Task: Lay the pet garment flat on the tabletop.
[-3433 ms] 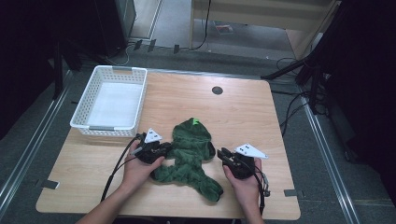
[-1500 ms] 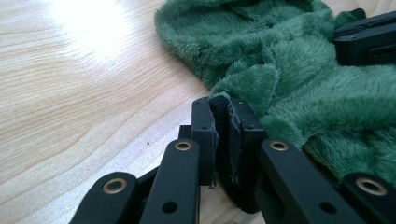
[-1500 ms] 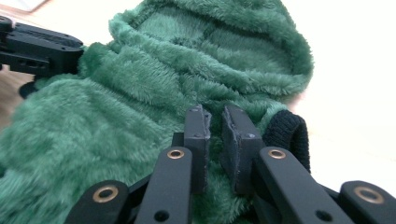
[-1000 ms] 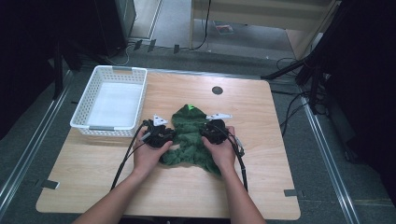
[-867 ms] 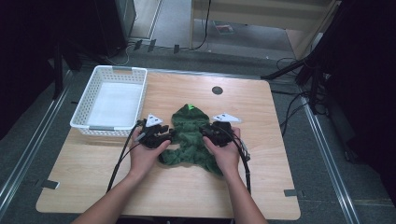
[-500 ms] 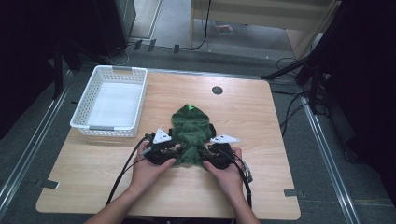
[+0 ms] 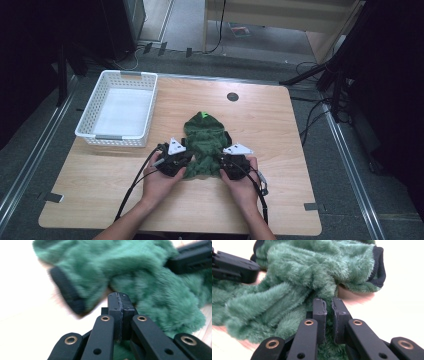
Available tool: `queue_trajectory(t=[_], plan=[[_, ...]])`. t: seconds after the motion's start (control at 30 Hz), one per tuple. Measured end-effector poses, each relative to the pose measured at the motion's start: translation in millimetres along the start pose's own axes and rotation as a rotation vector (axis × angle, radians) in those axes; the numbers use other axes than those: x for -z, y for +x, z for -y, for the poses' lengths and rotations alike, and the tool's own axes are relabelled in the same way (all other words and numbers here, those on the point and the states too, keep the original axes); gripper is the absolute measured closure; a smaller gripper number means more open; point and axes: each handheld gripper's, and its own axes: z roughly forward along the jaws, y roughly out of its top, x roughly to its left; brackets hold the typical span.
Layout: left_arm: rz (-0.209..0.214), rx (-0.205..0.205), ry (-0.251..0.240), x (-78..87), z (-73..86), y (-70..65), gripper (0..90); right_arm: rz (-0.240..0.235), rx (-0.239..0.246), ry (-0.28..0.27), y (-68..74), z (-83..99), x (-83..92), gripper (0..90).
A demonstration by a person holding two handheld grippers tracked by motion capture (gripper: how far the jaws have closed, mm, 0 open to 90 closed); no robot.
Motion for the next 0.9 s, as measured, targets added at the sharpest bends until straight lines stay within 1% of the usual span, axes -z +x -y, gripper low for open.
queue_trajectory(t=[0.03,0.07,0.13,0.17,0.23,0.27,0.3,0.33,0.37,0.4,0.43,0.5,0.53,0.57,0.6,0.67,0.73,0.8,0.83,0.87,0.9], plan=[[0.014,0.010,-0.011,1.6,-0.8,0.0,88.1,-0.016,-0.001,-0.004,-1.5,0.2,0.5,81.3],[0.012,0.011,-0.020,3.1,-1.8,-2.9,82.3,-0.031,-0.004,-0.009,-1.7,0.6,0.7,79.9],[0.035,0.007,-0.030,3.0,-3.5,-10.0,71.6,-0.032,-0.003,-0.009,-1.2,1.5,0.4,77.8],[0.040,0.003,-0.027,1.8,-4.1,-13.0,67.4,-0.032,-0.009,-0.012,-0.9,1.7,0.4,77.5],[0.031,-0.001,0.009,-6.1,-4.9,-19.3,59.4,-0.043,-0.018,-0.013,-0.5,1.9,0.5,77.8],[0.020,-0.001,0.033,-12.1,-4.0,-21.4,57.0,-0.047,-0.016,-0.011,-0.3,2.3,0.4,77.8],[0.008,-0.004,0.050,-15.3,-3.2,-21.9,57.7,-0.050,-0.016,-0.009,0.4,3.1,0.4,77.7],[-0.006,-0.001,0.048,-17.8,-2.1,-23.2,59.0,-0.050,-0.014,-0.010,0.7,3.7,-0.1,77.6],[-0.016,-0.011,0.048,-17.8,-2.5,-23.8,65.2,-0.048,-0.008,-0.004,0.9,4.8,-0.5,77.1],[-0.002,-0.020,0.050,-17.9,-2.5,-23.9,74.4,-0.045,-0.008,0.000,0.6,5.9,-1.1,77.0],[-0.004,-0.033,0.053,-17.2,-2.7,-24.2,79.8,-0.045,-0.007,0.008,-0.1,7.2,-1.9,78.3],[-0.008,-0.047,0.040,-13.1,-3.7,-22.3,85.5,-0.024,0.007,0.023,-2.9,8.7,-2.4,83.1],[-0.015,-0.049,0.037,-10.0,-4.6,-20.1,86.0,-0.016,0.015,0.022,-4.1,8.3,-1.6,84.1],[-0.019,-0.048,0.026,-6.4,-5.7,-17.6,86.5,0.004,0.023,0.015,-5.4,7.2,0.1,85.2],[-0.016,-0.043,0.015,-2.8,-7.2,-14.6,86.7,0.020,0.030,0.003,-6.3,5.8,2.7,85.6],[-0.026,-0.040,-0.007,5.5,-11.2,-10.5,86.9,0.035,0.041,-0.021,-7.3,1.1,9.2,85.9],[-0.027,-0.043,-0.036,14.7,-16.5,-9.2,87.0,0.057,0.070,-0.066,-5.0,-6.9,18.3,86.0],[-0.012,-0.034,-0.051,22.7,-21.0,-8.2,86.9,0.061,0.086,-0.093,-2.4,-14.0,25.1,86.0],[0.003,-0.006,-0.060,25.9,-21.4,-6.6,86.9,0.054,0.091,-0.104,-1.7,-17.4,28.6,86.0],[0.013,0.004,-0.053,26.1,-20.7,-4.8,86.9,0.043,0.088,-0.112,-1.3,-20.1,31.7,86.0],[0.027,0.015,-0.008,20.5,-18.5,-1.9,86.8,0.031,0.082,-0.110,-1.6,-20.7,32.4,86.0]])
